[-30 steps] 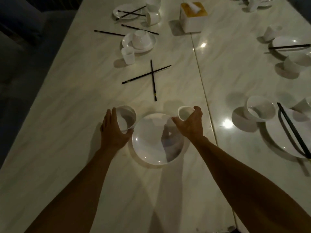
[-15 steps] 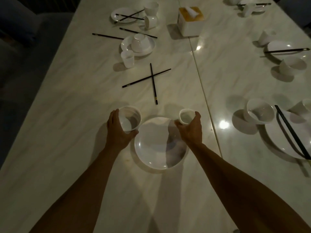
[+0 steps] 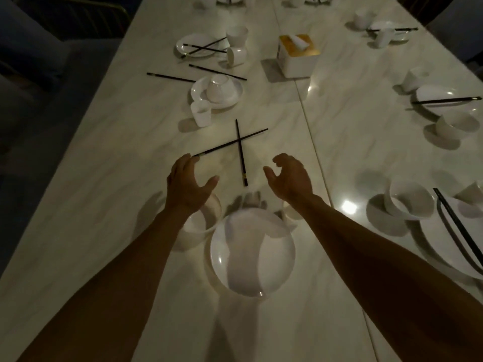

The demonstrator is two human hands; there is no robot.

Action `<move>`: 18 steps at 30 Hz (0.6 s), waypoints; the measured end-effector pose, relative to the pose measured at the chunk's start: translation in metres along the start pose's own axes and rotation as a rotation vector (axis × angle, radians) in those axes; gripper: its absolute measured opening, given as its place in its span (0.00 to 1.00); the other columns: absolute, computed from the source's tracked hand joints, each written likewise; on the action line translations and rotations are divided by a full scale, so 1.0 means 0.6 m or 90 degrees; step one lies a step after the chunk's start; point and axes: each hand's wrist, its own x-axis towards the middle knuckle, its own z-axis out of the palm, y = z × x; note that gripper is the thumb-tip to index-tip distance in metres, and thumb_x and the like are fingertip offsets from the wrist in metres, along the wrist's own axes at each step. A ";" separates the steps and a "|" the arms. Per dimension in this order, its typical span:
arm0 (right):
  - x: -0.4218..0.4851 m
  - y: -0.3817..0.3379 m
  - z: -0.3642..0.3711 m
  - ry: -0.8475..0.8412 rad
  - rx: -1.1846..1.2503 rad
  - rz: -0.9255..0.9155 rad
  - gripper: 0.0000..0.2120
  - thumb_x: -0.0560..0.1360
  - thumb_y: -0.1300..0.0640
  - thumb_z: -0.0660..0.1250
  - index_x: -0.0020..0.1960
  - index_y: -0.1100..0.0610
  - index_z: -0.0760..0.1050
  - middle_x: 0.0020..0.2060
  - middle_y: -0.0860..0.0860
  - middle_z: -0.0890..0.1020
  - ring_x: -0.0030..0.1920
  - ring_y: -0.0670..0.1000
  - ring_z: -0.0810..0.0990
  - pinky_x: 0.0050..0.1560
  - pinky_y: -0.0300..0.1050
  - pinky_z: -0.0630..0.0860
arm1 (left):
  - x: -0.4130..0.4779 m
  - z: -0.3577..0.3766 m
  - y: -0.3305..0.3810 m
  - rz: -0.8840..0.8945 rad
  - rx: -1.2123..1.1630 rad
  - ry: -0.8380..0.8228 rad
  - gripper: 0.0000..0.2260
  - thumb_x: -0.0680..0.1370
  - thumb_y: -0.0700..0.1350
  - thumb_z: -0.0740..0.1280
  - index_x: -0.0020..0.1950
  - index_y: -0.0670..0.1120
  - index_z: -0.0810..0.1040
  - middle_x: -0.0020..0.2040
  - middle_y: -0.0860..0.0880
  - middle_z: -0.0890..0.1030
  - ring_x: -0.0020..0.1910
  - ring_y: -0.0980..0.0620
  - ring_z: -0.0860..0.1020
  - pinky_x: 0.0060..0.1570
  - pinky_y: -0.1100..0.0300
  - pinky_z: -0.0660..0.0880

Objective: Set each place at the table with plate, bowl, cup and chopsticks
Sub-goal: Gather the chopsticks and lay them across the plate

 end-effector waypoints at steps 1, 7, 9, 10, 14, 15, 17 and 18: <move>0.020 -0.006 0.010 -0.029 -0.003 0.001 0.19 0.77 0.46 0.67 0.62 0.56 0.74 0.55 0.53 0.81 0.55 0.52 0.79 0.52 0.42 0.73 | 0.024 0.010 0.001 0.001 0.019 -0.010 0.30 0.73 0.56 0.71 0.70 0.45 0.70 0.72 0.44 0.69 0.72 0.45 0.65 0.70 0.46 0.63; 0.114 -0.021 0.099 -0.155 -0.039 0.041 0.16 0.78 0.48 0.65 0.59 0.58 0.76 0.55 0.55 0.80 0.53 0.55 0.80 0.53 0.48 0.77 | 0.142 0.077 -0.008 -0.046 0.119 -0.117 0.24 0.76 0.52 0.68 0.70 0.48 0.70 0.70 0.45 0.72 0.68 0.44 0.70 0.67 0.48 0.66; 0.130 -0.023 0.120 -0.177 -0.049 0.056 0.18 0.78 0.47 0.64 0.59 0.59 0.75 0.56 0.56 0.80 0.54 0.56 0.79 0.53 0.48 0.76 | 0.166 0.097 -0.013 -0.055 0.140 -0.109 0.23 0.77 0.52 0.68 0.71 0.48 0.70 0.70 0.45 0.72 0.68 0.43 0.70 0.66 0.47 0.66; 0.137 -0.022 0.129 -0.185 -0.052 0.064 0.19 0.78 0.46 0.64 0.60 0.59 0.74 0.55 0.56 0.80 0.52 0.55 0.79 0.51 0.48 0.75 | 0.178 0.107 -0.014 -0.059 0.150 -0.101 0.23 0.77 0.51 0.68 0.71 0.48 0.70 0.70 0.45 0.72 0.68 0.43 0.69 0.66 0.48 0.65; 0.156 -0.014 0.162 -0.212 -0.043 0.083 0.25 0.75 0.38 0.65 0.59 0.58 0.72 0.51 0.54 0.79 0.48 0.53 0.77 0.45 0.45 0.73 | 0.220 0.135 -0.013 -0.056 0.214 -0.079 0.21 0.78 0.50 0.66 0.71 0.49 0.70 0.68 0.44 0.73 0.67 0.42 0.69 0.65 0.48 0.64; 0.156 -0.011 0.169 -0.207 -0.045 0.080 0.26 0.74 0.37 0.66 0.59 0.57 0.71 0.50 0.54 0.78 0.48 0.53 0.77 0.44 0.45 0.73 | 0.227 0.140 -0.013 -0.055 0.229 -0.083 0.20 0.78 0.49 0.65 0.70 0.49 0.71 0.66 0.44 0.73 0.66 0.42 0.69 0.64 0.48 0.65; 0.153 -0.005 0.180 -0.173 -0.055 0.064 0.23 0.74 0.39 0.67 0.57 0.56 0.72 0.49 0.52 0.77 0.48 0.53 0.76 0.45 0.45 0.73 | 0.235 0.147 -0.015 -0.053 0.258 -0.078 0.15 0.79 0.48 0.65 0.65 0.49 0.76 0.62 0.44 0.76 0.63 0.42 0.71 0.61 0.49 0.65; 0.150 -0.003 0.184 -0.154 -0.058 0.055 0.20 0.74 0.41 0.68 0.55 0.56 0.74 0.48 0.52 0.77 0.48 0.53 0.76 0.44 0.45 0.73 | 0.236 0.150 -0.016 -0.054 0.267 -0.068 0.12 0.79 0.47 0.64 0.61 0.49 0.79 0.59 0.44 0.77 0.61 0.42 0.72 0.59 0.49 0.65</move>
